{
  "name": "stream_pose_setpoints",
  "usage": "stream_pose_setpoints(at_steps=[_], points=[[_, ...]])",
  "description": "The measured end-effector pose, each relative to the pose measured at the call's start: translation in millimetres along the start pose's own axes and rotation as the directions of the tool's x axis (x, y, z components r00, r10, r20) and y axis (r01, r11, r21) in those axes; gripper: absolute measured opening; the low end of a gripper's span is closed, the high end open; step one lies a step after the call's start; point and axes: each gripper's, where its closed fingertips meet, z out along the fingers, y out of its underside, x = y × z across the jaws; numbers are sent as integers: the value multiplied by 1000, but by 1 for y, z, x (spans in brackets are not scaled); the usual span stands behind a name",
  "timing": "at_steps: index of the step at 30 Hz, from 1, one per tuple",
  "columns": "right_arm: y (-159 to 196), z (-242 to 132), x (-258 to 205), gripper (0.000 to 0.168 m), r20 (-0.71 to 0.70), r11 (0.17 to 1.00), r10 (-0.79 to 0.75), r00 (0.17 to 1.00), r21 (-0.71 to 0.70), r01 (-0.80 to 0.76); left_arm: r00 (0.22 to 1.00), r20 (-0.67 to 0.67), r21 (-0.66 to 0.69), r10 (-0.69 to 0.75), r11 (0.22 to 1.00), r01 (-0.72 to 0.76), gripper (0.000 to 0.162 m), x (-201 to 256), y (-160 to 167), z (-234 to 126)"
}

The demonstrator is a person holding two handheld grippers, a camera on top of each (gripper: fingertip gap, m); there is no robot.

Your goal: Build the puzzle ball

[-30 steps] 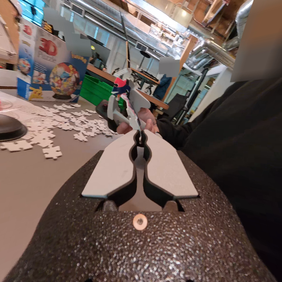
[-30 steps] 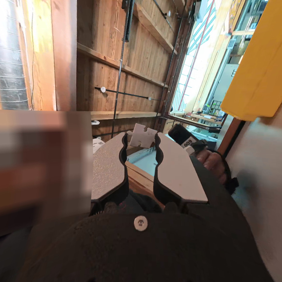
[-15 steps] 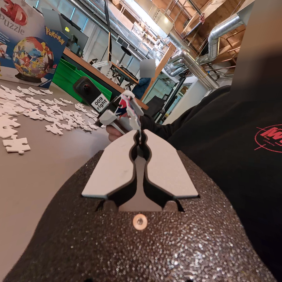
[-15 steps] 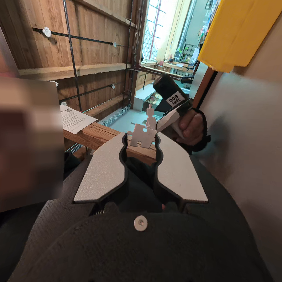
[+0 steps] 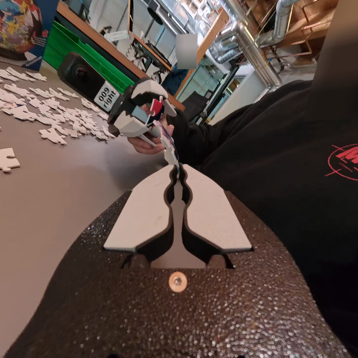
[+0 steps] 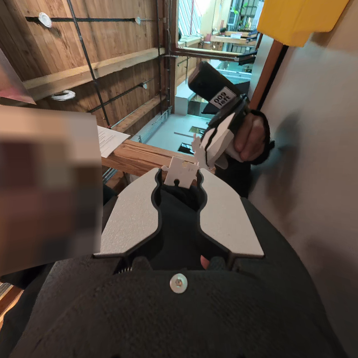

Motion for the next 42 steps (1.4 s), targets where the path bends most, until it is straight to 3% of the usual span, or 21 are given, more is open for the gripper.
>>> stream_pose_setpoints(at_steps=[5,8,16,19,23,28,31,34,36,38,40,42], points=[[13,-6,23,36,-193,989,-62,979,-140,35,1000,-5,-100,-1,995,1,1,0,11,-1],[19,-16,52,35,-382,960,-159,910,-274,52,1000,11,-127,-25,992,27,1,-5,16,-1],[11,-32,96,35,-581,900,-183,793,-423,-103,995,61,-181,-84,979,94,1,-15,37,-2],[14,-41,108,35,-651,838,-244,719,-514,-181,993,64,-190,-95,976,106,1,-14,41,-4],[5,-35,111,35,-677,788,-305,670,-574,-221,994,55,-168,-99,980,107,1,-11,40,-8],[-10,-17,119,35,-681,800,-316,661,-565,-200,994,51,-147,-100,983,107,1,-10,37,-11],[-18,-8,114,39,-661,806,-343,667,-572,-153,994,52,-140,-96,985,102,1,-9,37,-13],[-27,-5,107,45,-612,771,-468,638,-635,-44,995,63,-124,-77,989,85,1,-9,34,-17],[-29,-2,99,45,-523,692,-612,593,-717,82,995,84,-113,-48,992,57,1,-10,32,-21],[-25,0,92,44,-347,502,-798,492,-835,225,995,102,-107,-19,994,30,1,-9,30,-26],[-32,-3,95,43,-162,237,-957,239,-915,326,993,122,-97,-7,995,19,1,-8,27,-32],[-28,0,97,57,66,-42,-996,53,-931,362,991,137,-84,-1,996,13,1,-8,25,-37]])
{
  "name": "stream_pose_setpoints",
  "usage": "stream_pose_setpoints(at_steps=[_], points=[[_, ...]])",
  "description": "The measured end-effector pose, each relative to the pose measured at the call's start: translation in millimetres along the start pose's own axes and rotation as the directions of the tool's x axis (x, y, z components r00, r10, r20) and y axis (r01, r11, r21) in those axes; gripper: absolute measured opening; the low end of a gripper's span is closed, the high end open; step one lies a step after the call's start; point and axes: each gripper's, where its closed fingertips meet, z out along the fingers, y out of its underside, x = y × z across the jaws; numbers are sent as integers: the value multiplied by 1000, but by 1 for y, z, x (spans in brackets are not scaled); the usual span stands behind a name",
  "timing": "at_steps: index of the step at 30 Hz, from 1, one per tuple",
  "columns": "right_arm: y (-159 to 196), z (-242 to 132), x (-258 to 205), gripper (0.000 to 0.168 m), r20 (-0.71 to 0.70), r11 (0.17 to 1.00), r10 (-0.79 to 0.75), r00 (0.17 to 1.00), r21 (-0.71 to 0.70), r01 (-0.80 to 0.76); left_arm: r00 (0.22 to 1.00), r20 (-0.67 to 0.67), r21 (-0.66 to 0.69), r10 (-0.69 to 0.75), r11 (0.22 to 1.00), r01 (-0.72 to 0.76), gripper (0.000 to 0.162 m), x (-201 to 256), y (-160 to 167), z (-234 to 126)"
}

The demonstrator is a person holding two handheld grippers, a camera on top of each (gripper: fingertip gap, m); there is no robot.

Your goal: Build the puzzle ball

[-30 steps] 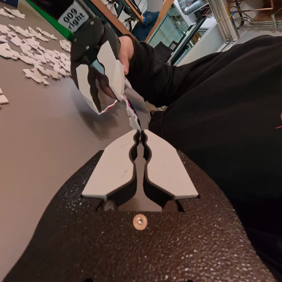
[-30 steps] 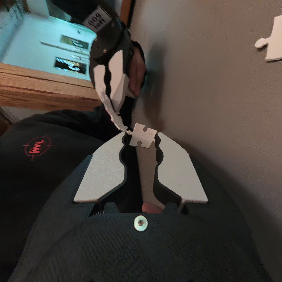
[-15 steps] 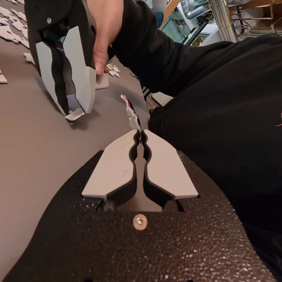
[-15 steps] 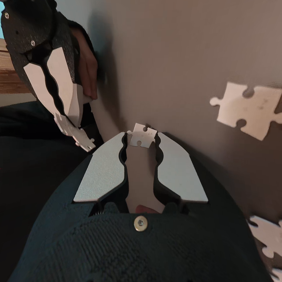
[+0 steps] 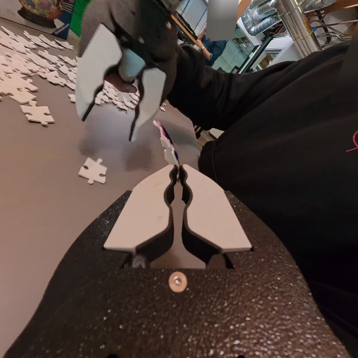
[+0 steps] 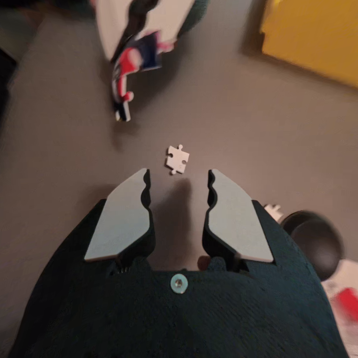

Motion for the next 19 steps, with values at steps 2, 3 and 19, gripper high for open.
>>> stream_pose_setpoints(at_steps=[2,3,19], points=[[2,7,3,63,-79,972,-234,969,-50,231,1000,12,12,6,1000,-6,1,0,-1,-4],[5,11,4,63,-94,950,-310,946,-80,303,1000,21,18,7,1000,-7,1,0,-1,-6],[7,46,-15,21,45,982,-171,984,-72,174,999,49,91,24,995,-29,1,5,-1,-21]])
